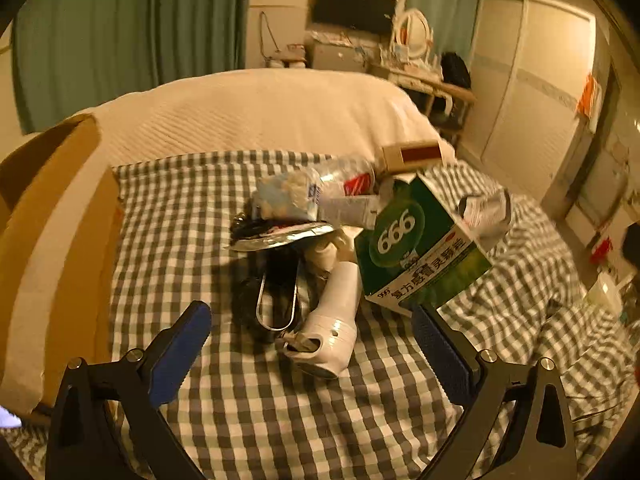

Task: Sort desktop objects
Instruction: 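Reach the left tool to the dark cup while the right tool reaches the medicine box, then grasp the dark translucent cup with the left tool while the right tool lifts the green-white medicine box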

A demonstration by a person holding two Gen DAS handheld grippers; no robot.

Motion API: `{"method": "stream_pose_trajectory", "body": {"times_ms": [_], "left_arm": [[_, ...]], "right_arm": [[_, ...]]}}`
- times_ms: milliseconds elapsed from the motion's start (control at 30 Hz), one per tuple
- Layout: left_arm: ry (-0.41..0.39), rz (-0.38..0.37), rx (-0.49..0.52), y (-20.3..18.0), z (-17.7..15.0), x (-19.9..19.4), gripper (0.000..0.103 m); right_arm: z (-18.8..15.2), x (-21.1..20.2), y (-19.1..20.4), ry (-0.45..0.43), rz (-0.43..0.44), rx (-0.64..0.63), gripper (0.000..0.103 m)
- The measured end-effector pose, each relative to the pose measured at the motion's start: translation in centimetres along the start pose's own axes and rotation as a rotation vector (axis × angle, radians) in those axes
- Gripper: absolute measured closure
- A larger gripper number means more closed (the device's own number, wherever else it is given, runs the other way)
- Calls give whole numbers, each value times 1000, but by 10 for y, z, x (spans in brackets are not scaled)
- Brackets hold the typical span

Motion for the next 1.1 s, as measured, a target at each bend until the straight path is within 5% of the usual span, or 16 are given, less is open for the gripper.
{"method": "stream_pose_trajectory", "body": {"times_ms": [233, 433, 533, 667, 1100], "left_arm": [[72, 62, 123, -11, 5, 31, 16], [170, 16, 168, -9, 12, 65, 21], [202, 8, 184, -10, 17, 80, 39], [210, 10, 177, -6, 18, 87, 57], [192, -76, -22, 30, 16, 52, 64]], "right_arm": [[0, 1, -8, 10, 1, 30, 0], [-1, 5, -10, 24, -10, 31, 1], [-1, 12, -9, 40, -15, 27, 0], [-2, 22, -9, 65, -18, 26, 0], [16, 98, 11, 209, 191, 170, 1]]}}
Point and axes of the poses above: each gripper's, at about its wrist camera, not at the fingertips, and x roughly the way its jaws point, y to its left, z to its top, the point moved 2 cm from there along x, roughly the way its jaws point, and after that the axes turned 15 degrees about y, right-handed, at the moved point
